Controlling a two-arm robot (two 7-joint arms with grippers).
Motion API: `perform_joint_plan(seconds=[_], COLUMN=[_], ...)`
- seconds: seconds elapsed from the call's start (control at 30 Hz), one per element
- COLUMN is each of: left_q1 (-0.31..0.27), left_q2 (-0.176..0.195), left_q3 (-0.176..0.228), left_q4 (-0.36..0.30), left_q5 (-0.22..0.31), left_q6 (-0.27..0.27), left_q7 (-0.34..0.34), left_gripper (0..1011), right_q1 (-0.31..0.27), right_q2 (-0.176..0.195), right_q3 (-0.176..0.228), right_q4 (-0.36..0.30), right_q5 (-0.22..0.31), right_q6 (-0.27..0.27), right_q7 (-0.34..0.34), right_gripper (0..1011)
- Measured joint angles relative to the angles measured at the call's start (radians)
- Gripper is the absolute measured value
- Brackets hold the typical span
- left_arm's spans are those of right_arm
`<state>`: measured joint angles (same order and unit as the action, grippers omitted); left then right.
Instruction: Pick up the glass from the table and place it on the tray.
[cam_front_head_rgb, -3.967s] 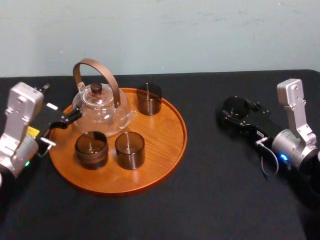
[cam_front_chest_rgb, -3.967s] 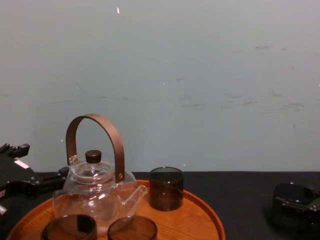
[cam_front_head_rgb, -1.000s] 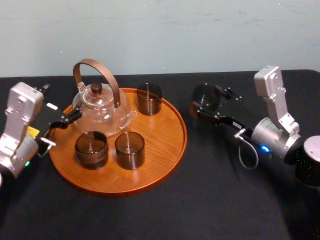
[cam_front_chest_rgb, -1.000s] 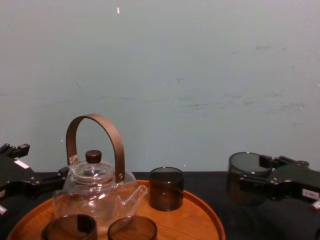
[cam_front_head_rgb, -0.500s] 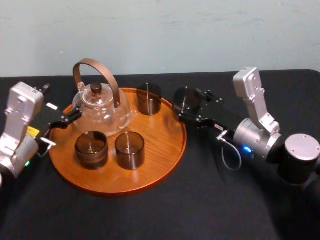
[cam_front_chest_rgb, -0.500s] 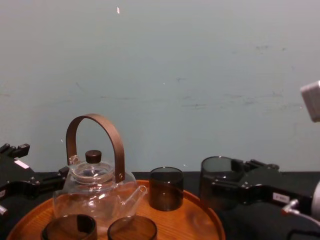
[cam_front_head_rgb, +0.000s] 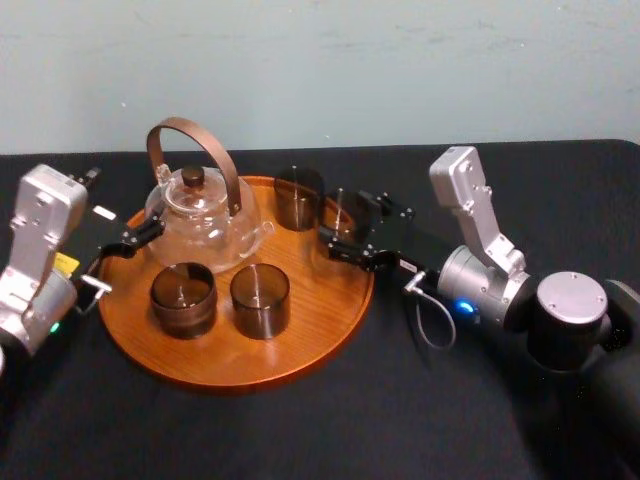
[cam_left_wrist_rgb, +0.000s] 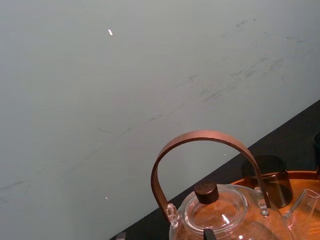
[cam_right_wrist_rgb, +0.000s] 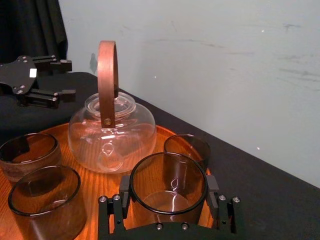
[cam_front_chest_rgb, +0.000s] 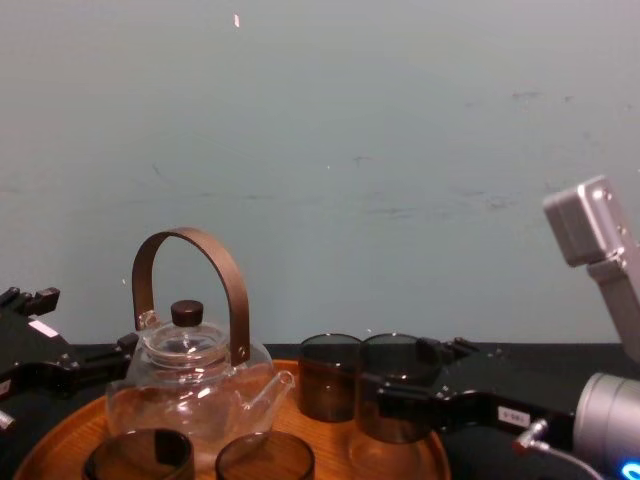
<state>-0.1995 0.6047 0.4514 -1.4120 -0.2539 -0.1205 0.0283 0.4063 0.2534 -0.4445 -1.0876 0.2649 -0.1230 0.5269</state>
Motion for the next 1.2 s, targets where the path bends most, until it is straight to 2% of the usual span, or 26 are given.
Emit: perform_joint_plan(seconds=[0.53, 1.2], left_q1=[0.000, 0.000], left_q2=[0.000, 0.000], left_q3=[0.000, 0.000], left_q4=[0.000, 0.000], left_q5=[0.000, 0.000], left_q6=[0.000, 0.000], left_q7=[0.000, 0.000], left_gripper=[1001, 1001], right_q1=[0.025, 0.049], right_q2=[-0.027, -0.059], right_q3=[-0.026, -0.034], right_q4=[0.077, 0.155], right_q5=[-0.013, -0.027], right_q6=[-0.030, -0.065], right_q7=[0.014, 0.020], right_gripper=[902, 902])
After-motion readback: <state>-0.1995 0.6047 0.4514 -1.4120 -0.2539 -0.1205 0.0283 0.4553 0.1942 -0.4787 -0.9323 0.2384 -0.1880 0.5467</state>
